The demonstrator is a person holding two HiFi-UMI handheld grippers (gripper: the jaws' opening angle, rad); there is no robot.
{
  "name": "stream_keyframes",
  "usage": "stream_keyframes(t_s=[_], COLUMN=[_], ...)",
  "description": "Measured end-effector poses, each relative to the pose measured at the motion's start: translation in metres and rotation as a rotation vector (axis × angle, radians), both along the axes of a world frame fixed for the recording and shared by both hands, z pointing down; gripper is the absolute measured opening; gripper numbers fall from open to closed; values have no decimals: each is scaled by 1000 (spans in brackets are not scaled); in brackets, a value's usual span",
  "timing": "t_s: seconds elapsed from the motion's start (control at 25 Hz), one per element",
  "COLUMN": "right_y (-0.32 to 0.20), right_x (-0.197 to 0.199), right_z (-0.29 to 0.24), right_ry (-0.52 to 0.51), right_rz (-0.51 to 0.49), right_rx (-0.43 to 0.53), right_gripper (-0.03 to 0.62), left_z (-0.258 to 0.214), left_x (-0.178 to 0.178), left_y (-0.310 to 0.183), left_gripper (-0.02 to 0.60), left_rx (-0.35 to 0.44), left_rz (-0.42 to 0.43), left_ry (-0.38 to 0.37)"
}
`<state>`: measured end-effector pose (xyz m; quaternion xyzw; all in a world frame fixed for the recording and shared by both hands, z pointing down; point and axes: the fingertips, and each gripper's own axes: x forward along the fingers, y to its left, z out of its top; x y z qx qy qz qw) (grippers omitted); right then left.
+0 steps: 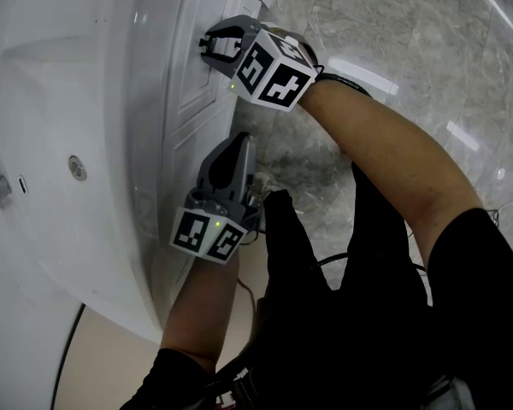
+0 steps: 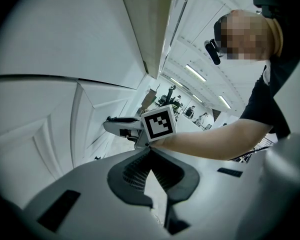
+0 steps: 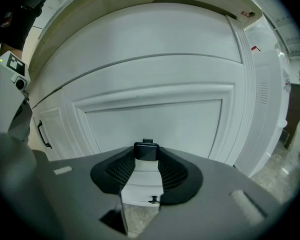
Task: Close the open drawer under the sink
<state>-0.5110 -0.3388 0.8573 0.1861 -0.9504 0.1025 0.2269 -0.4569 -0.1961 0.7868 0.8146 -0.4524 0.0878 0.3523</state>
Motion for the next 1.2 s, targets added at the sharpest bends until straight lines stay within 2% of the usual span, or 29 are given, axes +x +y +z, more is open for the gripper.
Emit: stream_keyframes(t_s=[0.48, 1.2], right_y=[3, 21], right_x=[6, 42], right_z=[0, -1], right_ry=[16, 19], right_rz=[1, 13], right_rx=[-7, -19], right_gripper=[137, 137], left_z=[-12, -28], left_x=[2, 9], left_y=[-1, 9], left_gripper=[0, 0], left_rx=[13, 40], left_rz=[5, 22], left_ry=[12, 6])
